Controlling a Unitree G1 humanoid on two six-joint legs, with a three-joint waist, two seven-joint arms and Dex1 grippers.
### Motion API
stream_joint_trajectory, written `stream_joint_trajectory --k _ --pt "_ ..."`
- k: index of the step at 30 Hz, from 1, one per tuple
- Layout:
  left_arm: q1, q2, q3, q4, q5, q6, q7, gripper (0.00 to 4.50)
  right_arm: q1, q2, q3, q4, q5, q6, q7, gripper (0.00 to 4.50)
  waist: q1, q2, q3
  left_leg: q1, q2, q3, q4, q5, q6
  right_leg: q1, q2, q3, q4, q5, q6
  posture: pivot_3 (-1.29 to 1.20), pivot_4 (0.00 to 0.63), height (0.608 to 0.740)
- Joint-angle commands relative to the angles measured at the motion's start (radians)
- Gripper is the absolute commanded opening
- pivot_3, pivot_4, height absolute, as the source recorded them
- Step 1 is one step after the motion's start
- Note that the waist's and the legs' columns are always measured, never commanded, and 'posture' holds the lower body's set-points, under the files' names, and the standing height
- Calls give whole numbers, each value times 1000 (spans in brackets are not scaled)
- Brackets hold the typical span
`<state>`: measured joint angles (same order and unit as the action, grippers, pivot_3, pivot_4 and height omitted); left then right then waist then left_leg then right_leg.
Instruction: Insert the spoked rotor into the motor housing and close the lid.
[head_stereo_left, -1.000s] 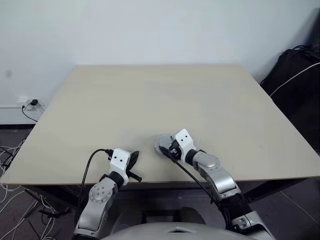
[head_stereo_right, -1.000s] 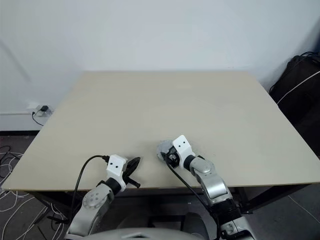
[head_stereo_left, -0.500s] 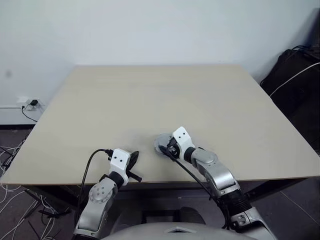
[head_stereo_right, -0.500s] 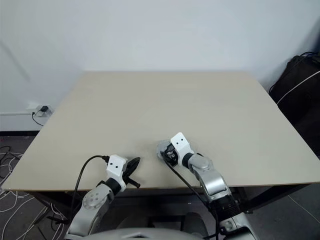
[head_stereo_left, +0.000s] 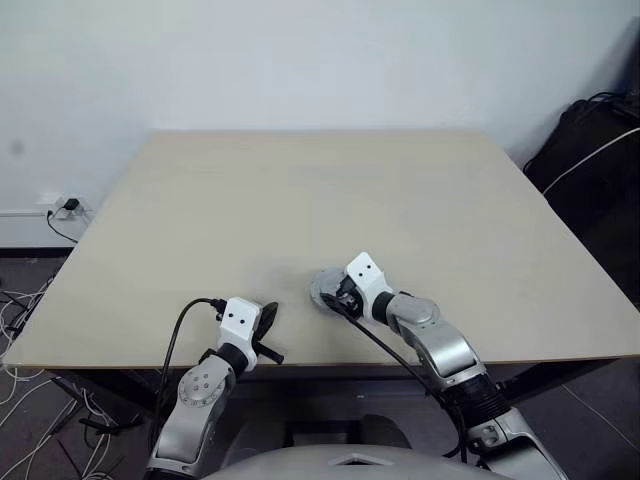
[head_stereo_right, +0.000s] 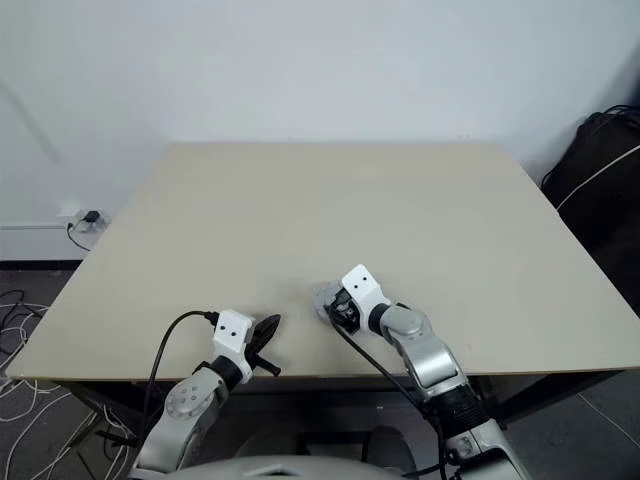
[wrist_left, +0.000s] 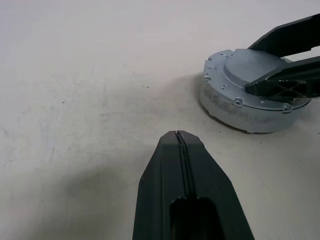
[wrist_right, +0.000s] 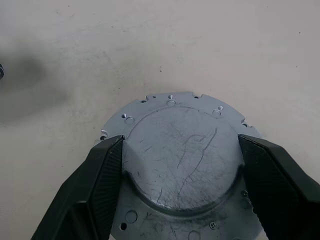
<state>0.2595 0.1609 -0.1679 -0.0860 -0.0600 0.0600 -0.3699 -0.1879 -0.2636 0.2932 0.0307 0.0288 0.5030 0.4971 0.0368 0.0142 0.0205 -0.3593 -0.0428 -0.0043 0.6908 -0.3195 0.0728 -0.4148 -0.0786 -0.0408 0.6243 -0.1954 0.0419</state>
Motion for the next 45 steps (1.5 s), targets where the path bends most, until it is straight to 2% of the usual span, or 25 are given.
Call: stream_joint_trajectory --k 1,4,10,17,23,32,42,45 --pt "-12 -1 5 -47 -9 -12 4 0 0 -14 -20 17 -9 19 -9 3218 1 0 0 0 0 0 0 0 0 0 0 0 0 0 0 0 0 740" --pt "-51 -12 5 -40 -4 13 17 0 6 -5 -12 17 -12 20 -16 3218 2 0 0 0 0 0 0 0 0 0 0 0 0 0 0 0 0 740" --pt "-204 -35 11 11 -15 171 39 0 10 10 5 18 -15 25 -26 3218 0 -1 -2 1 0 0 1 0 0 2 2 0 0 1 1 0 0 740" --pt "-432 -74 37 175 -106 378 -14 0 14 23 6 17 -19 29 -39 3218 -8 -3 -4 1 0 -1 1 1 -1 5 4 1 1 1 2 0 0 740" --pt "-594 -170 135 381 -220 483 -20 0 27 30 1 5 -17 33 -54 3218 -9 -5 -4 1 0 -2 1 2 -2 6 5 2 1 1 2 0 0 740" --pt "-659 -192 150 478 -245 517 -50 0 39 33 -3 -3 -16 37 -67 3218 -12 -5 -4 0 0 -2 1 3 -3 6 5 3 1 1 1 0 0 740" --pt "-655 -157 83 470 -213 592 -92 0 39 33 -5 -6 -14 39 -71 3218 -11 -5 -5 0 -1 -2 1 3 -3 6 5 3 1 1 1 0 0 740" --pt "-643 -130 30 453 -192 622 -125 0 39 36 -1 -9 -15 42 -73 3218 -11 -5 -6 0 -1 -3 1 2 -3 5 4 3 1 1 1 0 0 740"
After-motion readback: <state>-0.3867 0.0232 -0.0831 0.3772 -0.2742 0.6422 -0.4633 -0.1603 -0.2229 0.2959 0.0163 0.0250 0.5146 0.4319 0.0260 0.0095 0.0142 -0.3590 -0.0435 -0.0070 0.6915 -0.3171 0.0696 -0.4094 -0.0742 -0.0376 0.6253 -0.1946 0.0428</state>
